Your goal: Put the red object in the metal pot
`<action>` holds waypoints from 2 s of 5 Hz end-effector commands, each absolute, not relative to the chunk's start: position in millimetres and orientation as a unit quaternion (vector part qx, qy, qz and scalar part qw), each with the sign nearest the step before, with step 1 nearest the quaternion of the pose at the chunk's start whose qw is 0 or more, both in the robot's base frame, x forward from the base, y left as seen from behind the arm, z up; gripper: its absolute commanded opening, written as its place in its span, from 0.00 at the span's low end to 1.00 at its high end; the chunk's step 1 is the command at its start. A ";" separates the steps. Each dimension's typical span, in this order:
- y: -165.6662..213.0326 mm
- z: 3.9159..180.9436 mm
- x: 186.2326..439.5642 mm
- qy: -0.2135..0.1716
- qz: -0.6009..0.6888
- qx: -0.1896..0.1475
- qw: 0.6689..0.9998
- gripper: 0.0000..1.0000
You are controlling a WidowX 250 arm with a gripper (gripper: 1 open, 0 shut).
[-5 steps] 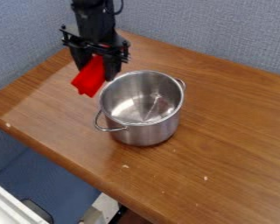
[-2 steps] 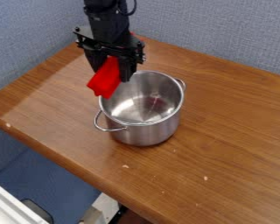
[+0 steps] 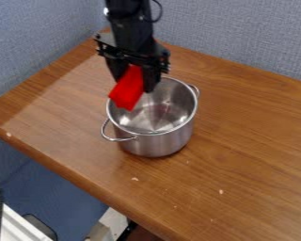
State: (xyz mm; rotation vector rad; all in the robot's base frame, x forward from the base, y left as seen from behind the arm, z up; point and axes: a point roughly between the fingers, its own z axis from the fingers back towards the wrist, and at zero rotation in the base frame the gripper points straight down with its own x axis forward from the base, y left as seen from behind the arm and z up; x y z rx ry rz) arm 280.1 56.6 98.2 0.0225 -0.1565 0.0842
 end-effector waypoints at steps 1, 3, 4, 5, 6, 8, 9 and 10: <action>48.5 107.4 290.6 -0.100 0.038 0.009 0.994 0.00; 45.9 104.6 289.1 -0.085 0.042 0.003 0.995 1.00; 45.0 104.6 287.2 -0.085 0.041 0.002 0.996 1.00; 44.2 105.0 285.2 -0.085 0.040 0.002 0.996 1.00; 43.3 104.8 283.2 -0.085 0.038 0.002 0.996 1.00; 41.4 104.8 279.7 -0.084 0.036 0.001 0.996 1.00; 40.4 104.1 278.6 -0.084 0.034 0.000 0.996 1.00; 39.8 103.4 277.9 -0.083 0.034 -0.001 0.996 1.00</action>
